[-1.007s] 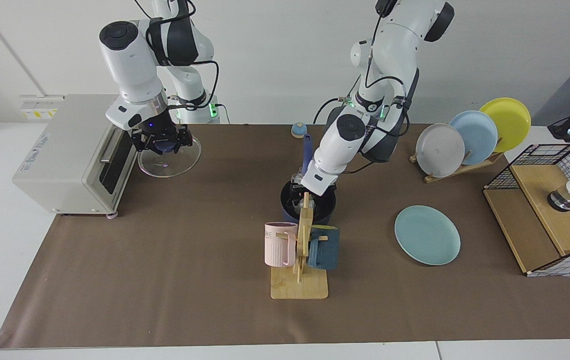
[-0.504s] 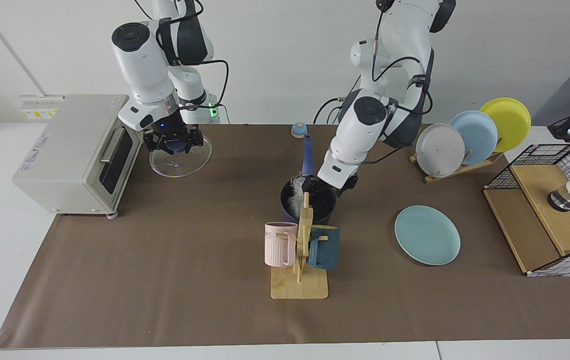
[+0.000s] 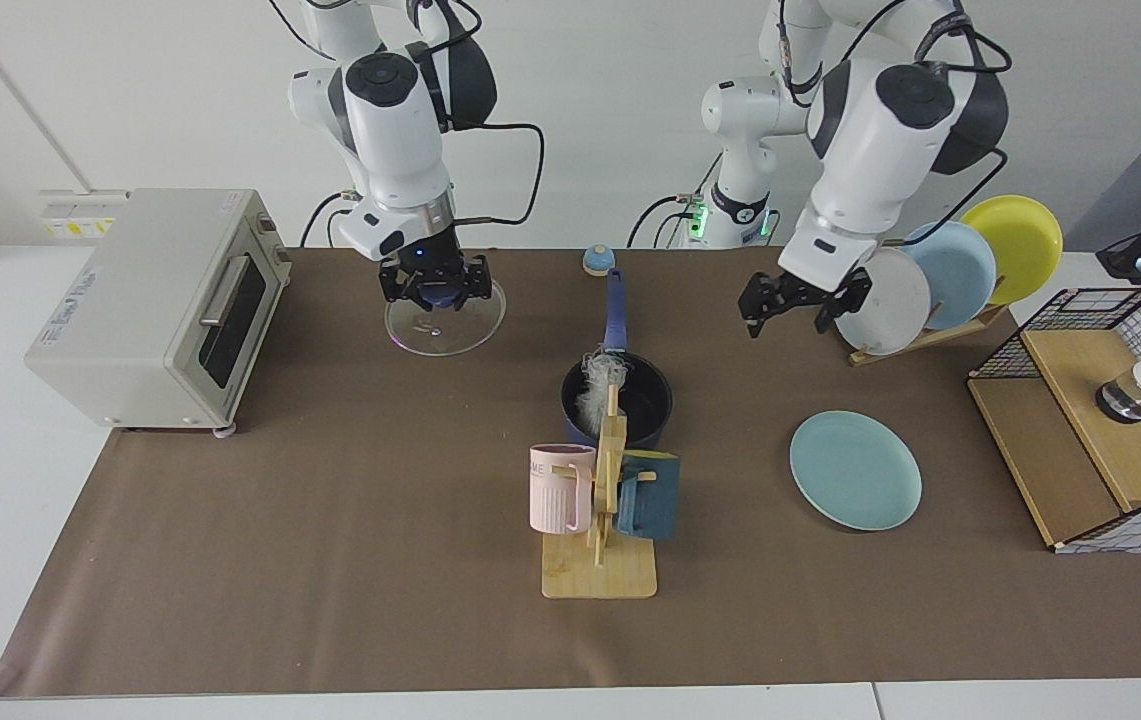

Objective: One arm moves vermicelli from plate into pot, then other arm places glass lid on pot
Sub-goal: 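Withdraw the left gripper while the right gripper carries the glass lid toward the saucepan, then lower the glass lid onto the saucepan with the right gripper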

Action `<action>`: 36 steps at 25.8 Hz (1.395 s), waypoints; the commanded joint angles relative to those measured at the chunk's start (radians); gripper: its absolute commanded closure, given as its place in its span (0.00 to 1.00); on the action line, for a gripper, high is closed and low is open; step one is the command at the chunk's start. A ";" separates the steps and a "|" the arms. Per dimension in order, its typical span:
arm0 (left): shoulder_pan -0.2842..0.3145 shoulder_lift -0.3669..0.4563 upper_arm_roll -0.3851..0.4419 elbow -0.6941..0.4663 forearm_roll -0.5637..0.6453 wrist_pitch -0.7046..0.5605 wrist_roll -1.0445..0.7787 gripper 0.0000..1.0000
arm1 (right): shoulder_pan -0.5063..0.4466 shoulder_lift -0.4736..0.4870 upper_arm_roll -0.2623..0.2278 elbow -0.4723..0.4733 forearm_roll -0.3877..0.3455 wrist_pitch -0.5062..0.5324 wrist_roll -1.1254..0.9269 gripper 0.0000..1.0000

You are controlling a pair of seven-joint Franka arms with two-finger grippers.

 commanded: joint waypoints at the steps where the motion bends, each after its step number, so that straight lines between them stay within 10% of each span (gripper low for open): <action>1: -0.009 -0.096 0.091 -0.023 -0.042 -0.109 0.134 0.00 | -0.008 0.103 0.091 0.097 -0.009 -0.007 0.154 1.00; 8: -0.006 -0.133 0.149 -0.035 -0.042 -0.174 0.261 0.00 | 0.023 0.250 0.223 0.213 -0.123 -0.017 0.464 1.00; 18: -0.009 -0.136 0.151 -0.057 -0.035 -0.110 0.264 0.00 | 0.199 0.511 0.224 0.487 -0.331 -0.106 0.726 1.00; 36: -0.004 -0.136 0.151 -0.040 -0.027 -0.113 0.254 0.00 | 0.241 0.672 0.216 0.600 -0.403 -0.065 0.772 1.00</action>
